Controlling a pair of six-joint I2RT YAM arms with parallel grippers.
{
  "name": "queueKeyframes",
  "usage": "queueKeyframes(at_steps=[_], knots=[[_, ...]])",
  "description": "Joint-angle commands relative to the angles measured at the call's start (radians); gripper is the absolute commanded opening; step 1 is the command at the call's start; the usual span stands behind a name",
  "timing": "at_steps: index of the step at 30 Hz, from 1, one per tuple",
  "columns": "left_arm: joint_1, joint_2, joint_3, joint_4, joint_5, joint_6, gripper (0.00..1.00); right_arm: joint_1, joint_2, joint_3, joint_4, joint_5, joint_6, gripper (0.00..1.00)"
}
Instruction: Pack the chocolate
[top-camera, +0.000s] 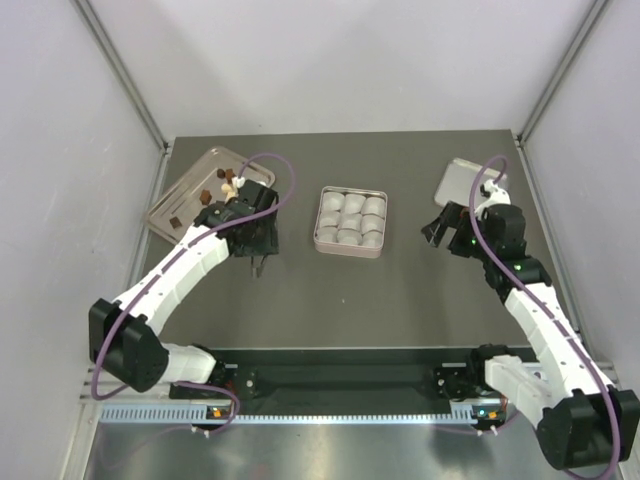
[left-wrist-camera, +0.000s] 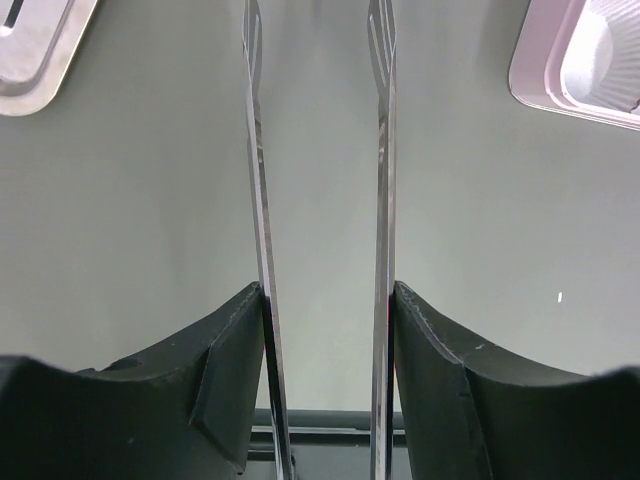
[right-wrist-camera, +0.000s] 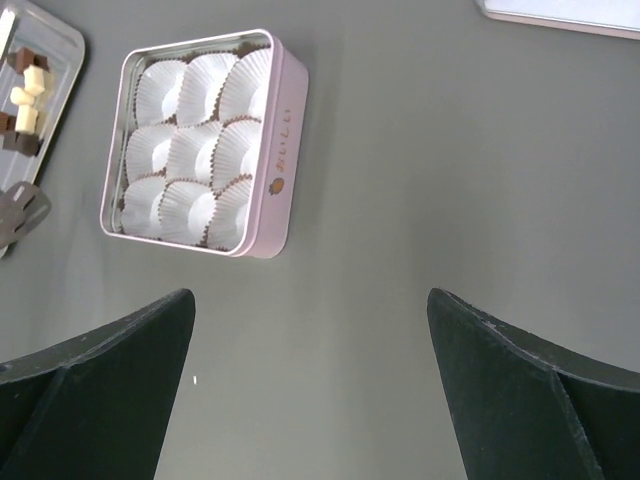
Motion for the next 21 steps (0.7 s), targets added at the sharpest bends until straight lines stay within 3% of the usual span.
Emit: queueKeyframes(at_steps=[1, 5, 9, 15, 21], knots=[[-0.002, -0.043, 0.033, 0.001, -0.011, 0.023, 0.56, 0.046, 0.020, 0.081, -0.010, 0.014, 0.008, 1.00], [0.020, -0.029, 0.065, 0.034, -0.066, 0.049, 0.56, 0.176, 0.092, 0.154, -0.080, 0.115, -0.020, 1.00], [0.112, 0.037, 0.140, 0.041, -0.085, 0.101, 0.56, 0.307, 0.104, 0.181, -0.094, 0.174, -0.025, 1.00], [0.233, 0.109, 0.212, 0.048, -0.118, 0.129, 0.56, 0.324, 0.064, 0.164, -0.071, 0.195, -0.038, 1.00], [0.402, 0.125, 0.185, 0.054, -0.079, 0.109, 0.55, 0.324, 0.046, 0.141, -0.044, 0.184, -0.063, 1.00]])
